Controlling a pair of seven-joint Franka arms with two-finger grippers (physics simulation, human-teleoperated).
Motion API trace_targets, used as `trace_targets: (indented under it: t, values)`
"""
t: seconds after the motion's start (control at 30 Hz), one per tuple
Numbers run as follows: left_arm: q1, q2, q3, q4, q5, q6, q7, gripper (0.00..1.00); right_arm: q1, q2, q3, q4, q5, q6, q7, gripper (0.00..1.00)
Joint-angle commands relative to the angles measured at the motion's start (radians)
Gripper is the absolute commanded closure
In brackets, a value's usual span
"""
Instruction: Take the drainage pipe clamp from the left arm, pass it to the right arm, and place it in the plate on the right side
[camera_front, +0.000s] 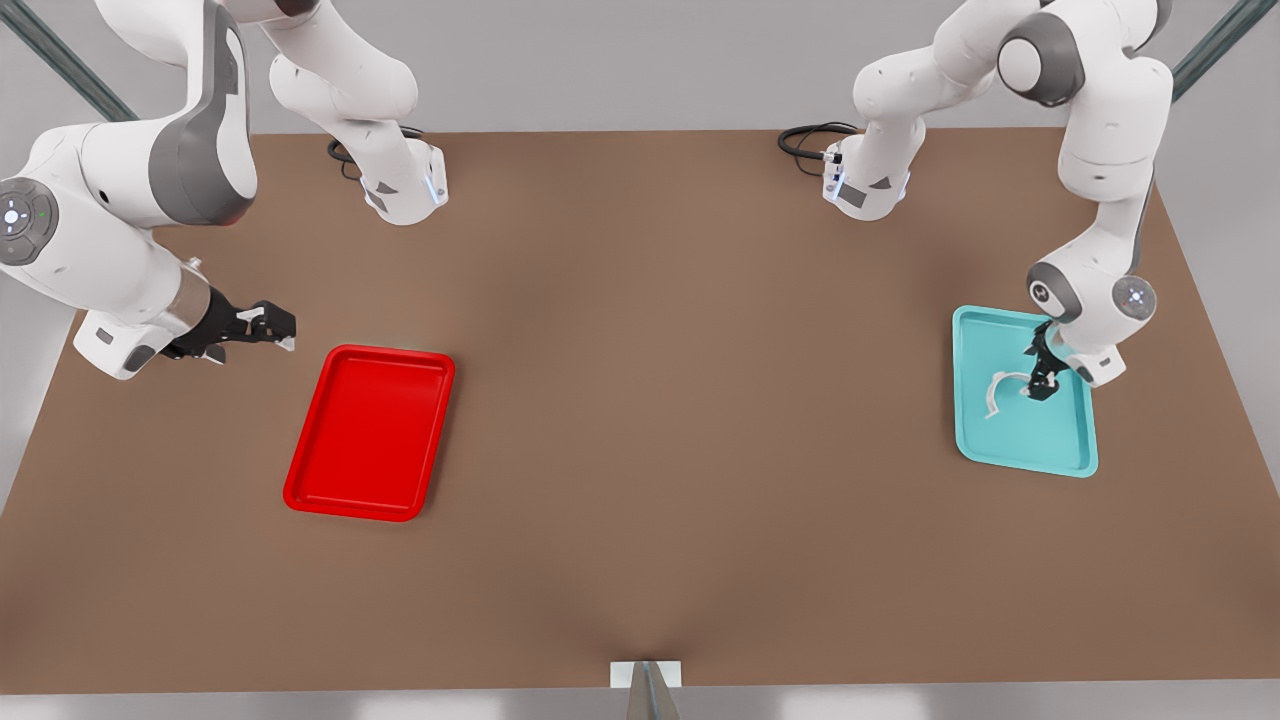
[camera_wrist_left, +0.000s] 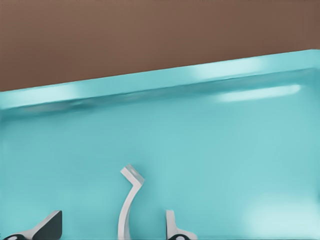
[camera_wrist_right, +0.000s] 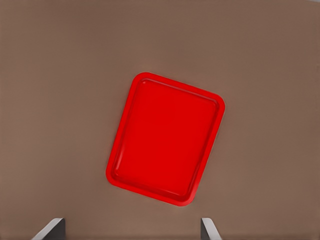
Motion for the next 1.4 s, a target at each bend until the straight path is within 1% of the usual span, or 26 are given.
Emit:
trace_targets:
  t: [0.0, 0.2, 0.23, 0.27, 0.3, 0.33, 0.43, 0.53, 0.6, 0.63, 0.67, 0.7, 0.8, 0.93, 1.03, 1.1, 1.2, 1.23, 1.3, 1.37]
  values:
    - [0.009, -0.011, -0.001, -0.001, 0.0, 0.002, 0.155, 0.0, 0.0, -0.002, 0.002, 0.0, 0.002, -0.001, 0.023, 0.0]
    - [0.012, -0.01, -0.004, -0.035, -0.023, 0.002, 0.159, 0.0, 0.002, 0.0, 0.002, 0.001, 0.003, -0.007, 0.023, 0.0]
    - [0.011, -0.008, -0.004, -0.035, -0.023, 0.002, 0.159, 0.03, 0.0, 0.001, 0.0, 0.001, 0.003, -0.007, 0.023, 0.0]
    - [0.011, -0.008, -0.005, -0.035, -0.025, 0.002, 0.159, 0.13, 0.0, 0.003, 0.0, 0.003, 0.011, -0.007, 0.023, 0.0]
    - [0.006, -0.01, -0.005, -0.035, -0.037, 0.002, 0.159, 0.29, 0.002, 0.003, 0.0, 0.004, 0.011, -0.006, 0.023, 0.0]
    - [0.008, -0.008, -0.005, -0.033, -0.037, -0.004, 0.159, 0.36, -0.002, 0.004, 0.0, 0.004, 0.011, -0.004, 0.014, 0.0]
    - [0.014, -0.011, -0.017, -0.033, -0.037, -0.011, 0.159, 0.46, -0.012, 0.007, -0.005, 0.003, 0.011, -0.003, 0.008, 0.0]
    - [0.014, -0.011, -0.017, -0.033, -0.037, -0.011, 0.159, 0.51, -0.014, 0.007, -0.003, 0.003, 0.011, -0.004, 0.008, 0.0]
    - [0.014, -0.013, -0.017, -0.033, -0.037, -0.011, 0.159, 0.6, -0.014, 0.007, -0.003, 0.003, 0.017, -0.004, 0.008, 0.0]
    - [0.014, -0.013, -0.017, -0.033, -0.037, -0.013, 0.159, 0.7, -0.015, 0.007, -0.003, 0.003, 0.017, -0.006, 0.008, 0.0]
    - [0.014, -0.016, -0.017, -0.033, -0.037, -0.022, 0.159, 0.76, -0.015, 0.007, -0.003, 0.003, 0.019, -0.006, 0.008, 0.0]
    - [0.014, -0.023, -0.017, -0.033, -0.037, -0.028, 0.159, 0.79, -0.015, 0.007, -0.003, 0.003, 0.017, -0.007, 0.008, 0.0]
    - [0.011, -0.037, -0.017, -0.032, -0.039, -0.05, 0.157, 0.79, -0.017, 0.007, -0.003, 0.003, 0.017, -0.007, 0.008, 0.0]
    - [-0.002, -0.076, -0.039, -0.022, -0.062, -0.131, 0.139, 0.79, -0.018, 0.006, -0.003, 0.0, 0.017, -0.007, -0.007, 0.0]
    - [-0.005, -0.106, -0.089, 0.096, -0.123, -0.367, 0.033, 0.79, -0.015, 0.004, 0.0, 0.001, 0.017, -0.007, -0.006, 0.0]
    - [-0.043, -0.111, -0.091, 0.178, -0.169, -0.502, -0.027, 0.79, -0.008, 0.006, 0.002, 0.006, 0.017, -0.007, 0.007, 0.0]
    - [-0.262, -0.117, -0.097, 0.224, -0.17, -0.514, -0.394, 0.79, -0.005, 0.007, 0.04, 0.02, 0.017, 0.002, 0.062, 0.0]
    - [-0.373, -0.103, -0.096, 0.275, -0.209, -0.537, -0.539, 0.79, -0.005, 0.007, 0.071, 0.026, 0.017, 0.0, 0.149, 0.0]
    - [-0.526, -0.076, -0.097, 0.401, -0.232, -0.611, -0.786, 0.79, -0.005, 0.007, 0.118, 0.034, 0.016, 0.0, 0.283, 0.0]
    - [-0.612, -0.039, -0.097, 0.487, -0.264, -0.616, -0.852, 0.79, 0.003, 0.02, 0.163, 0.037, 0.016, 0.002, 0.451, 0.0]
